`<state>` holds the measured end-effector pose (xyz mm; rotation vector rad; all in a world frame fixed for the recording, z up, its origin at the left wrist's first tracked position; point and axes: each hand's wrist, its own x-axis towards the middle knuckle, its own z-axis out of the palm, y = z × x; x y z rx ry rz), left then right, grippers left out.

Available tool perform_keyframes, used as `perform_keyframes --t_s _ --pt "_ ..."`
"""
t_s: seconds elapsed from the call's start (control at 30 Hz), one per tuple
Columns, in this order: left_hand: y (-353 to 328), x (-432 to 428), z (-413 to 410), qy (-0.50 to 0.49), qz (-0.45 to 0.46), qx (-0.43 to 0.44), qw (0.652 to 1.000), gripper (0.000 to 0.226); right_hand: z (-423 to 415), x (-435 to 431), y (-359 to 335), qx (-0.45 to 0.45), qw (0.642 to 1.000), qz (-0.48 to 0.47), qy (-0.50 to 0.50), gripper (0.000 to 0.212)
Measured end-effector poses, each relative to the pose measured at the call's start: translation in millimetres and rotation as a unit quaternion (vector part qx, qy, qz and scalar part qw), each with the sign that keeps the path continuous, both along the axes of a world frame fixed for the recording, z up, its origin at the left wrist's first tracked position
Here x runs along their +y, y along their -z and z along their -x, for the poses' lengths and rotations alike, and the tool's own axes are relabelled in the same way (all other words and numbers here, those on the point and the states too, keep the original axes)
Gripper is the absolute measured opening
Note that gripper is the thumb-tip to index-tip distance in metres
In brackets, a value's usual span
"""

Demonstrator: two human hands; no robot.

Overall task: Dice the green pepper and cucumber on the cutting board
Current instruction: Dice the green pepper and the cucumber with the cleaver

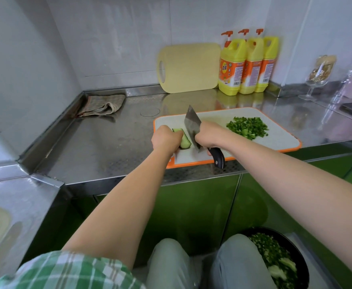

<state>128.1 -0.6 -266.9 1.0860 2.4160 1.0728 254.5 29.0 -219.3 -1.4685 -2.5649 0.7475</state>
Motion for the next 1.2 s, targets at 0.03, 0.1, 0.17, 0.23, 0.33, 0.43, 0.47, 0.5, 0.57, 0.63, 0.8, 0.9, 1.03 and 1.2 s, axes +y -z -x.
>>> perform_keyframes --t_s 0.03,0.1,0.17,0.23,0.33,0.43,0.47,0.5,0.57,0.63,0.8,0.9,1.03,1.2 --pt "0 -1 1 -0.002 0.000 0.011 1.000 0.028 -3 3 5 0.045 0.999 0.025 0.015 0.008" --pt "0 -3 2 -0.002 0.012 0.024 1.000 0.032 -11 7 11 0.136 0.989 0.056 0.033 0.011" --pt "-1 -1 0 0.005 0.034 0.020 0.999 0.038 -21 10 8 0.212 0.975 0.057 0.042 0.012" --pt "-3 0 -3 0.014 0.050 0.028 0.998 0.039 -30 16 0 0.254 0.965 0.042 0.047 0.015" --pt "-7 1 -8 0.009 0.009 0.076 0.997 0.033 -45 27 -6 0.261 0.962 0.029 0.069 0.016" --pt "-14 5 -20 0.046 -0.059 0.149 0.986 0.028 -56 32 1 0.214 0.973 0.003 0.088 0.021" --pt "-15 8 -25 0.067 -0.063 0.166 0.982 0.020 -59 33 5 0.195 0.977 -0.002 0.090 0.022" --pt "-16 12 -31 0.086 -0.056 0.175 0.979 0.016 -62 34 8 0.180 0.980 -0.003 0.091 0.022" --pt "-17 21 -40 0.106 0.002 0.216 0.971 0.031 -64 33 12 0.145 0.985 -0.002 0.090 0.015" --pt "-15 29 -47 0.107 0.063 0.280 0.952 0.048 -64 32 12 0.091 0.993 -0.010 0.080 0.015" --pt "-15 38 -54 0.103 0.111 0.335 0.930 0.042 -63 32 5 0.013 0.999 0.006 0.053 0.009" --pt "-20 39 -52 0.096 0.131 0.290 0.943 0.034 -61 32 2 -0.024 0.999 0.001 0.045 0.011" --pt "-26 36 -51 0.087 0.122 0.196 0.969 0.027 -58 31 2 -0.044 0.998 -0.006 0.038 0.015" --pt "-34 34 -54 0.093 0.046 -0.056 0.993 0.020 -62 33 3 -0.049 0.998 -0.005 0.035 0.021"
